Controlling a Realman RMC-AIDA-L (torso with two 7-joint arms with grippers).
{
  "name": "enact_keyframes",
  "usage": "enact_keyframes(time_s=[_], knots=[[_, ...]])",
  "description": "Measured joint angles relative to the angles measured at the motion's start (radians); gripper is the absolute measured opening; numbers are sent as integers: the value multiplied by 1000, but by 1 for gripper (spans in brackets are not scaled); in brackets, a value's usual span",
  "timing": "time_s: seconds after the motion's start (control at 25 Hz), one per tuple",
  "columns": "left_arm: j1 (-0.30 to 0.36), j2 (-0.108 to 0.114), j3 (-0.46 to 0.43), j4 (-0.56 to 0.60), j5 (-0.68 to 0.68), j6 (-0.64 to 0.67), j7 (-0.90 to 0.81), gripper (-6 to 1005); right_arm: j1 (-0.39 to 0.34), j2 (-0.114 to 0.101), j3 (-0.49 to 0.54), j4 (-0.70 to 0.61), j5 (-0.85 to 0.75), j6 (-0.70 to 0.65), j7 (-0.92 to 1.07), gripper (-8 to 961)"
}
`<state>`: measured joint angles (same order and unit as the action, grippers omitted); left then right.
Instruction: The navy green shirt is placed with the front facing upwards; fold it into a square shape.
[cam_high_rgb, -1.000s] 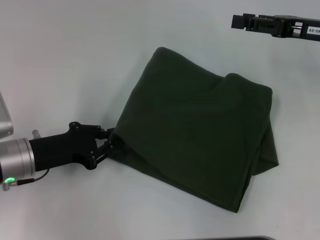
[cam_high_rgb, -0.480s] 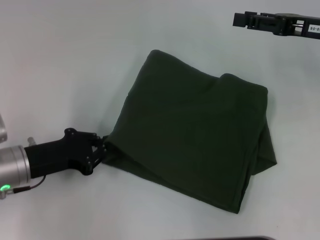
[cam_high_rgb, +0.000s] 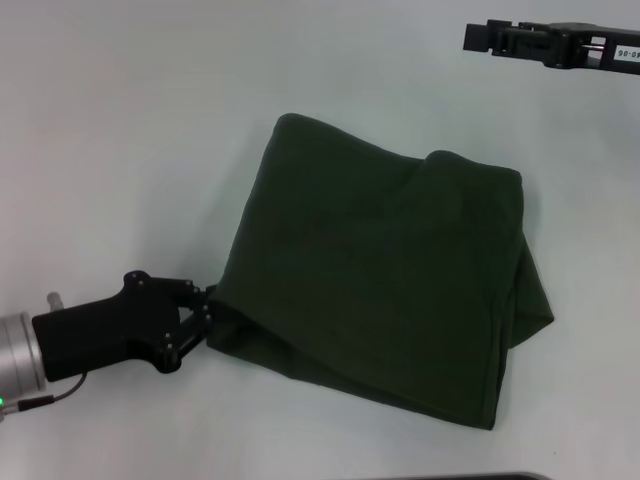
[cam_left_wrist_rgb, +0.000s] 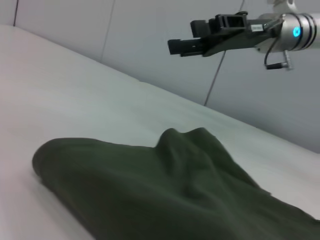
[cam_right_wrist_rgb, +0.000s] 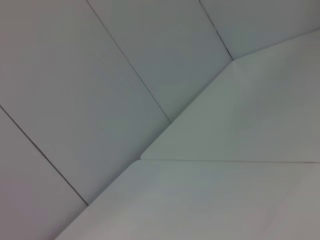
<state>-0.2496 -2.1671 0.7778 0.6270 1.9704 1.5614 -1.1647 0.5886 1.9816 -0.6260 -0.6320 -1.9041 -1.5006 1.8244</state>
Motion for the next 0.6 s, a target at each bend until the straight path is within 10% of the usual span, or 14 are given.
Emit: enact_keyframes(time_s=[0.6], knots=[[39, 2, 16, 2, 45, 25, -8, 69, 3, -1, -5, -2, -1, 0, -1, 704]])
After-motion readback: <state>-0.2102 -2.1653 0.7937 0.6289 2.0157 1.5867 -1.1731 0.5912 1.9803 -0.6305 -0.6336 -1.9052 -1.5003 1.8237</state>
